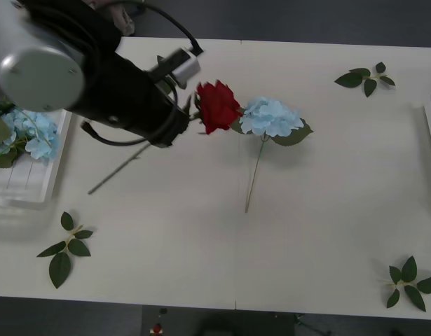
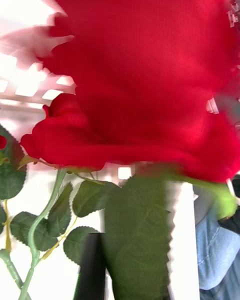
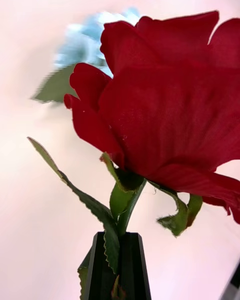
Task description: Put the red flowers into the right box and the blue flowers into the left box
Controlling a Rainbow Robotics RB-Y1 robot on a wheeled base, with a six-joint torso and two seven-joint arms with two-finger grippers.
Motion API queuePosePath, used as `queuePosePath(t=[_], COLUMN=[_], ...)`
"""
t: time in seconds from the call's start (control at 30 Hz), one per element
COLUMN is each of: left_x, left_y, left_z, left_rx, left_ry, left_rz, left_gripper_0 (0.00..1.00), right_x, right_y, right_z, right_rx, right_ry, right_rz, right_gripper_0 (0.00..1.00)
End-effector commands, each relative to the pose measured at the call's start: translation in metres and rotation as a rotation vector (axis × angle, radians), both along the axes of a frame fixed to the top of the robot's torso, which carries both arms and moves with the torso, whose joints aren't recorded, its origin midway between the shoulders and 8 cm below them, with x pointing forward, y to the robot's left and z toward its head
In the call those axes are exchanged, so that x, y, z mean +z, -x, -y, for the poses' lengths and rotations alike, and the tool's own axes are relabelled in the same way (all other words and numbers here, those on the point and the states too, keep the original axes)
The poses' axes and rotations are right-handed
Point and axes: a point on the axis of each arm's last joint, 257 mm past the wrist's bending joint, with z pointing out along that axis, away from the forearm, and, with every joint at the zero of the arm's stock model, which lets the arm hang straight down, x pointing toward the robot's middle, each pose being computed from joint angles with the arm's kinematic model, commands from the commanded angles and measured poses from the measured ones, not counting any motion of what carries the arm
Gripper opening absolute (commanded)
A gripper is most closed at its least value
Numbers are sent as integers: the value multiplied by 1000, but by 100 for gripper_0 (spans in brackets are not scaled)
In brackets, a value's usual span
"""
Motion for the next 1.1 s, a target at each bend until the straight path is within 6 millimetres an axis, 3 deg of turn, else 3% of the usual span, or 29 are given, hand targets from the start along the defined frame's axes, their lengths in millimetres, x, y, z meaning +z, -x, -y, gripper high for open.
queuePosePath(t=[0.03,0.13,0.2,0.3,0.37,0.4,0.5,0.53,0.6,0.7,0.83,0.97,1.1], left_x=[60,72,83,112,135,139,162,163,165,163,154,161,163], left_y=[5,4,0,-5,-16,-19,-38,-41,-48,-50,-40,-34,-36], left_z=[-56,-72,-67,-29,10,19,67,74,98,120,160,193,205], left_rx=[89,76,58,6,-34,-40,-35,-31,-26,-32,-55,-53,-35], left_ry=[57,102,186,427,599,632,800,820,871,882,891,963,1006], left_rz=[-60,-72,-58,-52,10,27,132,144,165,182,180,176,165], left_gripper_0=[0,0,0,0,0,0,0,0,0,0,0,0,0], right_x=[18,16,16,16,15,16,5,5,4,17,52,72,81], right_y=[-4,-6,-8,-9,-10,-10,-10,-10,-7,-3,21,45,61], right_z=[4,0,-5,-17,-35,-41,-98,-109,-152,-200,-270,-320,-352], right_rx=[15,30,52,118,194,214,325,339,397,484,663,868,1045], right_ry=[22,17,10,-6,-33,-45,-195,-226,-343,-440,-616,-733,-752], right_rz=[12,7,4,-11,-22,-21,2,6,3,-15,-26,11,84], right_gripper_0=[62,68,70,72,72,72,72,72,72,72,73,73,73])
